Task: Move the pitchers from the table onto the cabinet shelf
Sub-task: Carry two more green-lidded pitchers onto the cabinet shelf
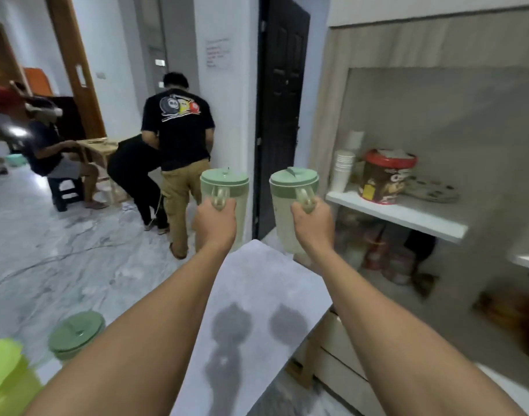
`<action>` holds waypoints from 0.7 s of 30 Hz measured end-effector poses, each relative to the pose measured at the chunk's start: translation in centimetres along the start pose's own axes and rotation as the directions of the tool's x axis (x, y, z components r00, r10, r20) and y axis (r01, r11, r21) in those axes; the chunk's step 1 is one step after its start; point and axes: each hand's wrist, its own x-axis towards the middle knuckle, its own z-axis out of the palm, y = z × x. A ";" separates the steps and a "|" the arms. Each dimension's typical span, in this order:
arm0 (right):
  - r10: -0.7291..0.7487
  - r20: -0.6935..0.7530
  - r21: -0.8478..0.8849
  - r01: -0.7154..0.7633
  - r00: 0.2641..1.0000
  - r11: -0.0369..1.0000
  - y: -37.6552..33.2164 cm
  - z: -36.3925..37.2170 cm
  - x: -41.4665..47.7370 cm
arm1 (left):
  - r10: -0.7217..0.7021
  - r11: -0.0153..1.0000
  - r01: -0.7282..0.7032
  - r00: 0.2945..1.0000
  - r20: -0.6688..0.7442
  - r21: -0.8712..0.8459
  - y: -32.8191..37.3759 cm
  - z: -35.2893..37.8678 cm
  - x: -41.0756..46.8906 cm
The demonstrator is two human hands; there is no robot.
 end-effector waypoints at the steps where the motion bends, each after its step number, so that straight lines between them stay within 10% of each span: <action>1: -0.007 -0.032 -0.023 0.006 0.999 1.000 -0.6 -1.7 -0.2 | 0.005 1.000 -0.005 0.999 0.032 -0.002 1.1 0.5 -0.8; 21: -0.077 -0.630 -0.152 -0.024 0.773 0.988 -4.0 -40.2 -5.0 | 0.329 0.929 -0.194 0.821 0.466 -0.315 20.5 16.4 -26.6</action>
